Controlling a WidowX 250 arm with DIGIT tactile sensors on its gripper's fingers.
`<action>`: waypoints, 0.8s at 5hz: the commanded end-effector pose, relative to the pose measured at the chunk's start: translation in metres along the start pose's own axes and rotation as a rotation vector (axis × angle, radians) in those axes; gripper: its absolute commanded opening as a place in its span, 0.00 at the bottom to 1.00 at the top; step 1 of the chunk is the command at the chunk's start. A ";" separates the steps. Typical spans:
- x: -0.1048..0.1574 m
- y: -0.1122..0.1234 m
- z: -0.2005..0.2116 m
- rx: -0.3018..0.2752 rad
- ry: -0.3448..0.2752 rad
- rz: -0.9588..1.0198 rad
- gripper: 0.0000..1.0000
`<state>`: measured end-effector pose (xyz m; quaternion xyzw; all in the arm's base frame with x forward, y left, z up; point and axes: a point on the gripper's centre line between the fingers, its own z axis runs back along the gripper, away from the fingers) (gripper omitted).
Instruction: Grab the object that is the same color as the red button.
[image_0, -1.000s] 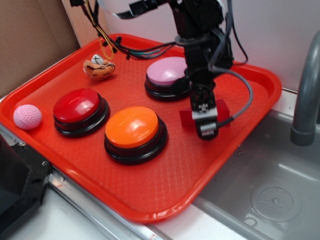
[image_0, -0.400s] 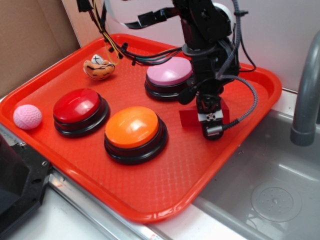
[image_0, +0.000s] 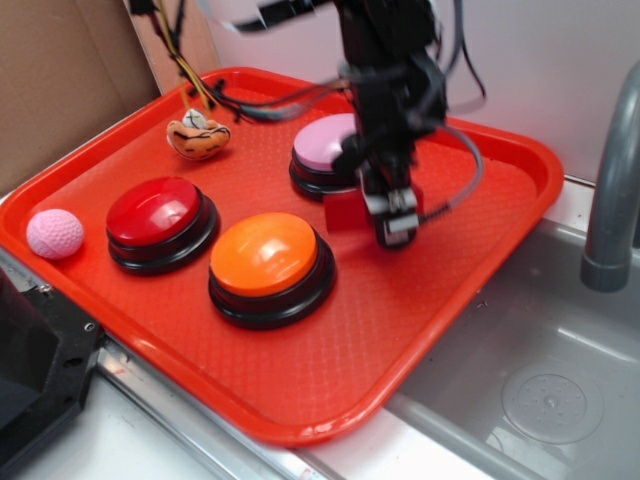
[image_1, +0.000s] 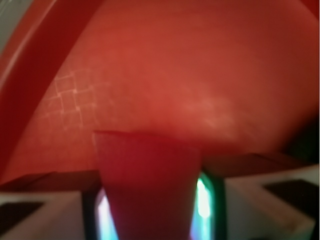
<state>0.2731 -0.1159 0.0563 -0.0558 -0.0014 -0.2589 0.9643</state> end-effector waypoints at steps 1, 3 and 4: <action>-0.032 0.033 0.113 0.103 -0.141 0.203 0.00; -0.093 0.061 0.152 0.127 -0.220 0.446 0.00; -0.106 0.069 0.155 0.160 -0.205 0.523 0.00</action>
